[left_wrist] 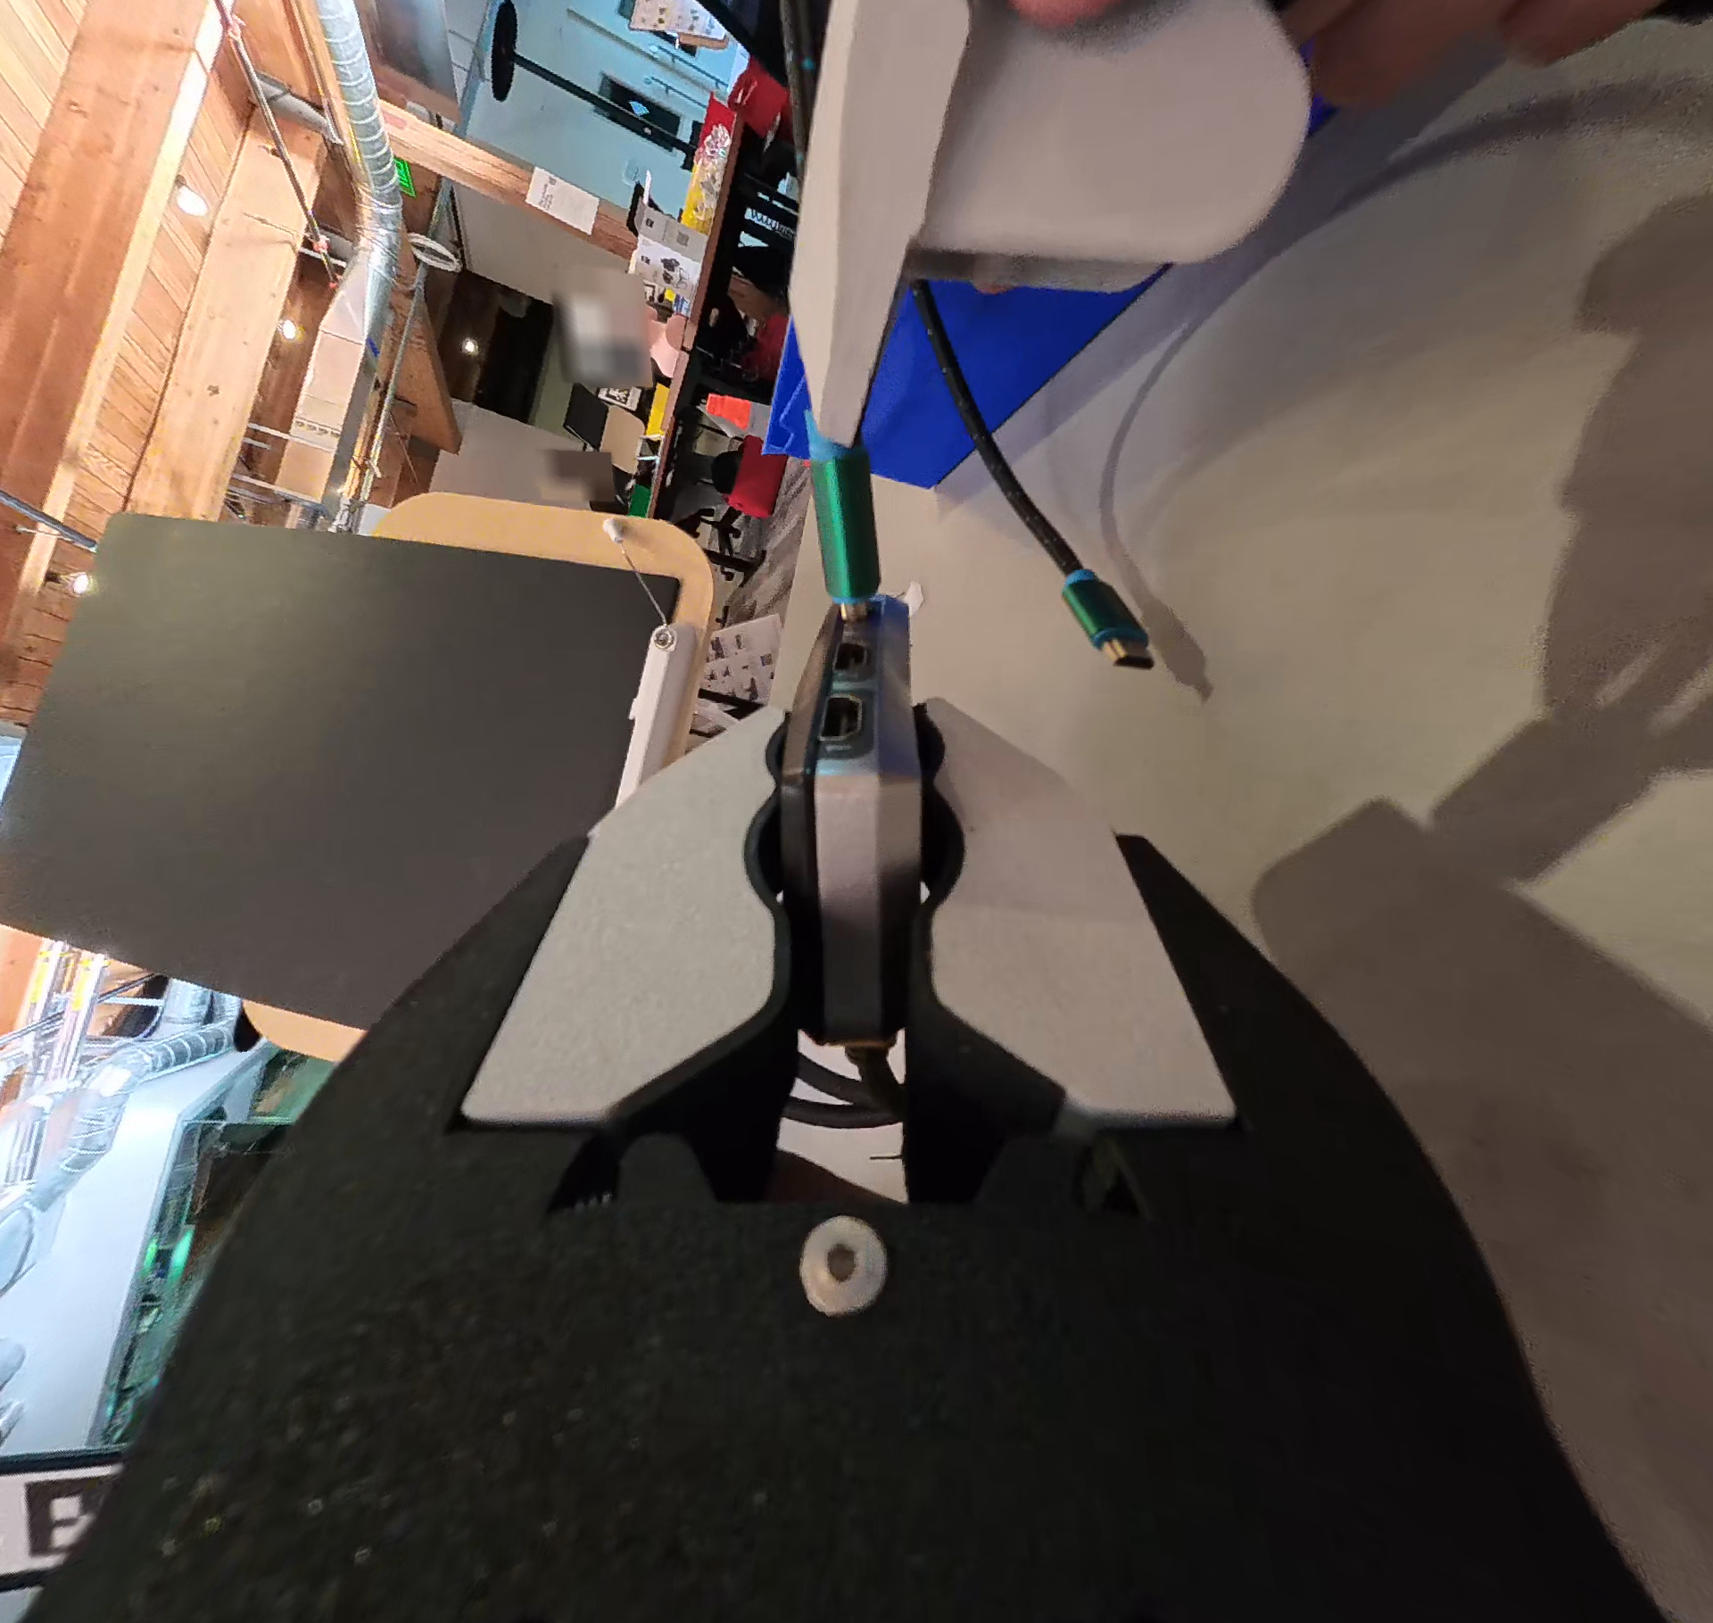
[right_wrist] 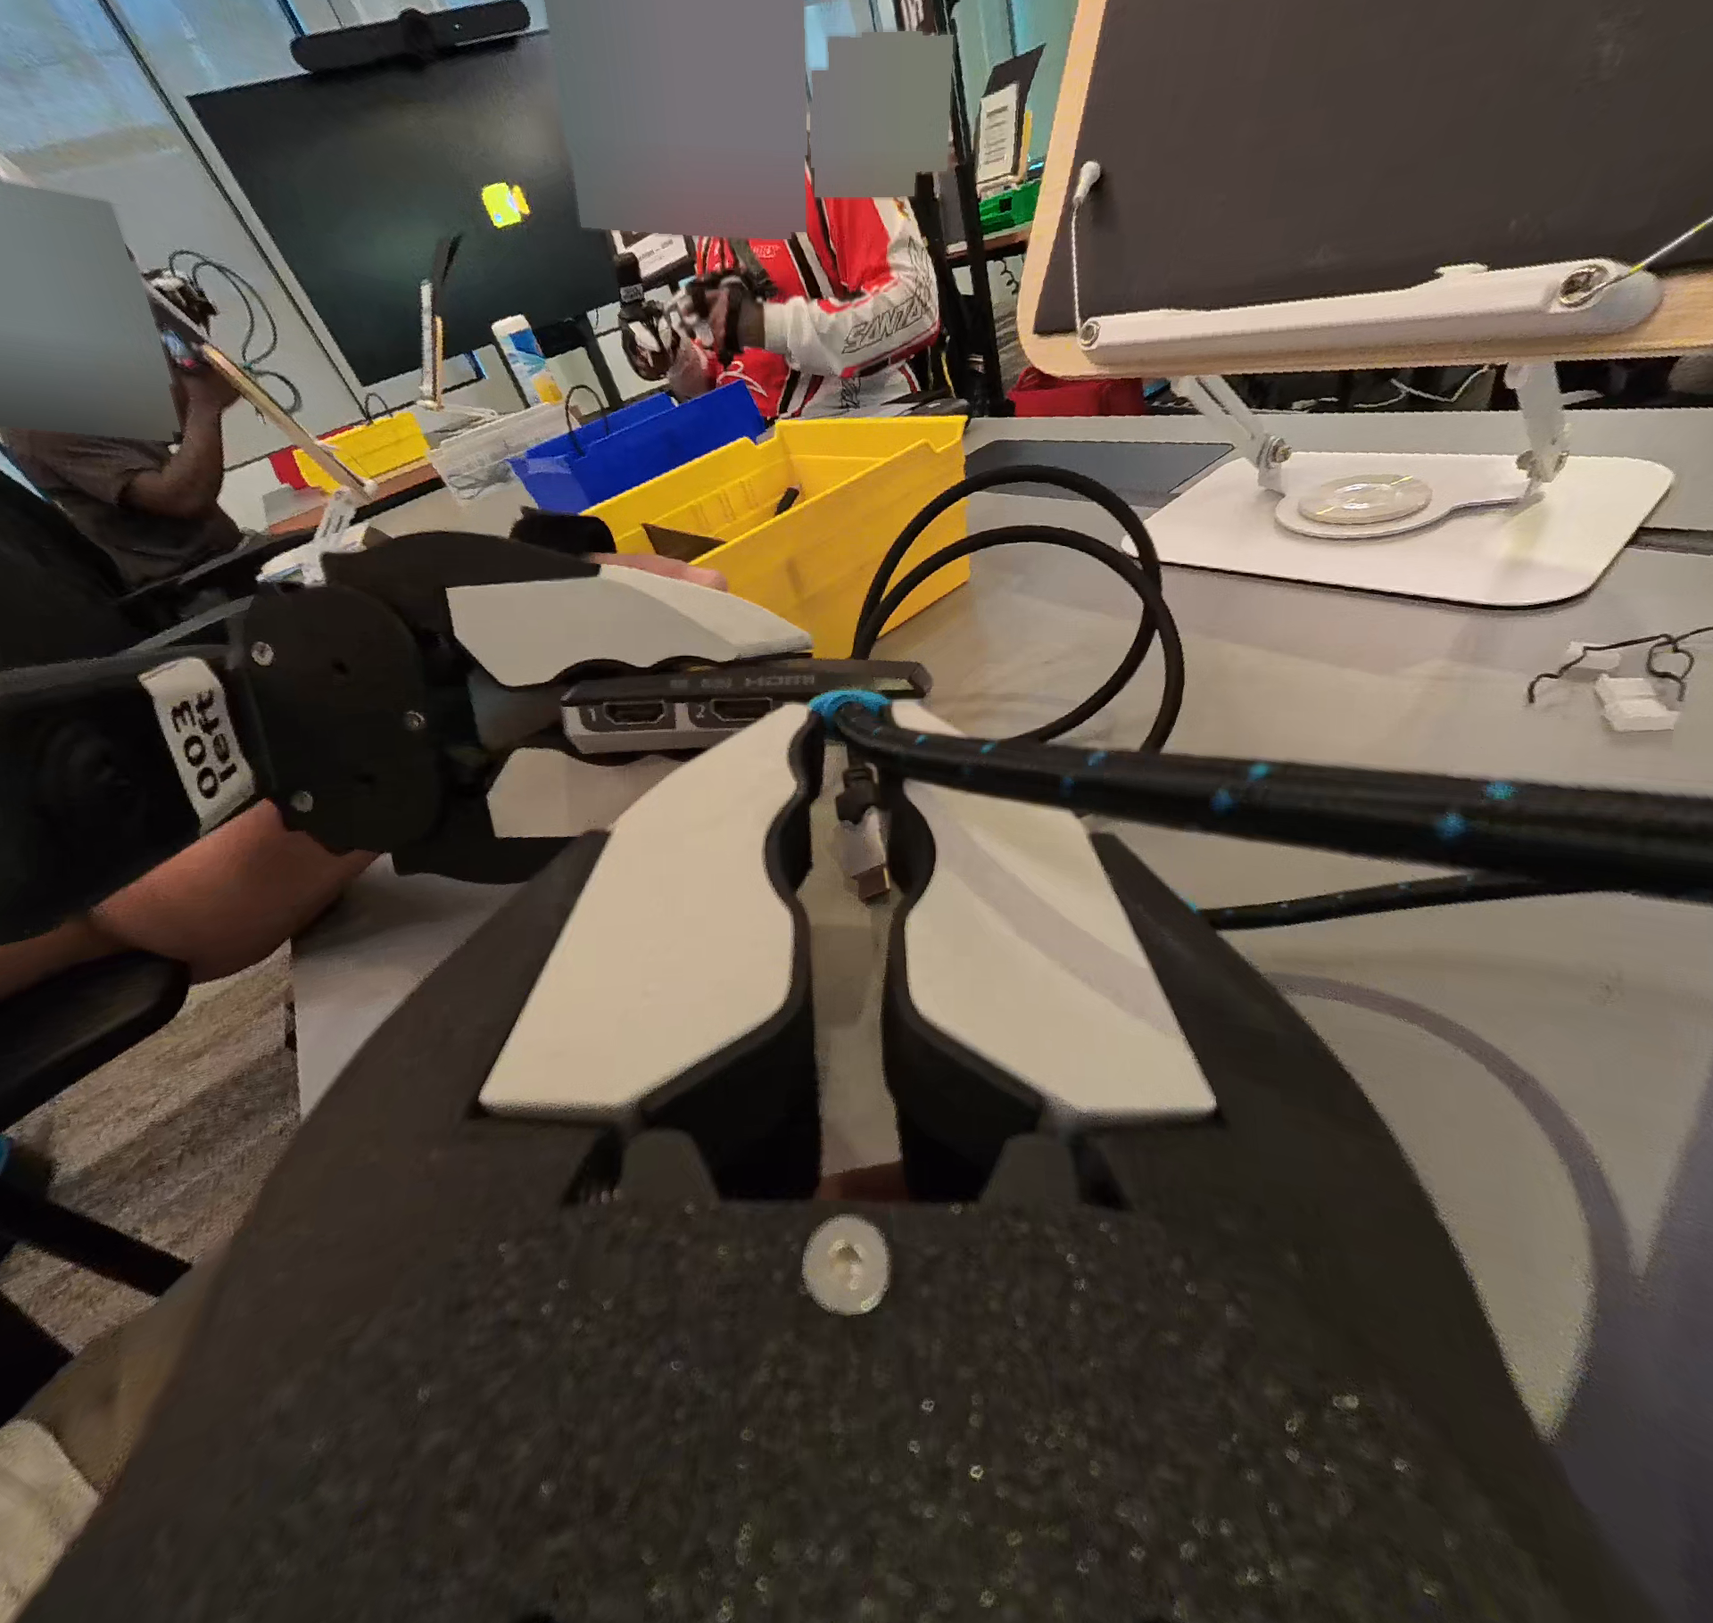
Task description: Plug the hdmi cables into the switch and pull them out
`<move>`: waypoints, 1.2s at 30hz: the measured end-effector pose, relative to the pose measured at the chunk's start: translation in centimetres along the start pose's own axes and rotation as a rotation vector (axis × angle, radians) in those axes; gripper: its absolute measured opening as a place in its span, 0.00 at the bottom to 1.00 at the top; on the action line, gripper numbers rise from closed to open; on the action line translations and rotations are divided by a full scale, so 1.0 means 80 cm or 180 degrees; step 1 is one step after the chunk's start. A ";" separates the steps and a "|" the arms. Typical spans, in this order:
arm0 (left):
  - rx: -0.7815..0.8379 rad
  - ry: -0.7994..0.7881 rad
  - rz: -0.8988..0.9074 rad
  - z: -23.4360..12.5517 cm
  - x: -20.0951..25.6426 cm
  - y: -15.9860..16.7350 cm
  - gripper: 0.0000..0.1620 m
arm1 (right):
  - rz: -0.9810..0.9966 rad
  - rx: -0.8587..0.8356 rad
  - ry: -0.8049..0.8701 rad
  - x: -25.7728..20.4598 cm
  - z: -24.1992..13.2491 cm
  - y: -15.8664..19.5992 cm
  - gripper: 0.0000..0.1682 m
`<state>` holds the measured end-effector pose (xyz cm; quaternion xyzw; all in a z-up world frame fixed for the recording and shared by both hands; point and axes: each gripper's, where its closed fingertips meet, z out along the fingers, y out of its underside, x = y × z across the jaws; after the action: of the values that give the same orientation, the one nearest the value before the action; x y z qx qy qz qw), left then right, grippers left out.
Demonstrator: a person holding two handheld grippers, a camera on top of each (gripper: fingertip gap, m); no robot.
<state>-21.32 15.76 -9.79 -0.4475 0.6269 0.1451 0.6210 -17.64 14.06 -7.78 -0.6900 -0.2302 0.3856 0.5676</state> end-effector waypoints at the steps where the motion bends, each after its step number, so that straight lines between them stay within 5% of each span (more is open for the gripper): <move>1: 0.0004 -0.0002 0.0022 -0.001 0.001 -0.001 0.13 | -0.0024 -0.0033 -0.0005 0.000 -0.001 0.001 0.06; 36: 0.0170 0.0008 -0.0159 -0.002 -0.003 -0.004 0.14 | -0.0065 -0.0132 0.0025 0.001 -0.006 0.005 0.07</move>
<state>-21.22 15.57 -9.43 -0.4464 0.6200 0.1122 0.6354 -17.26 13.72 -8.18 -0.7007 -0.2429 0.3721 0.5581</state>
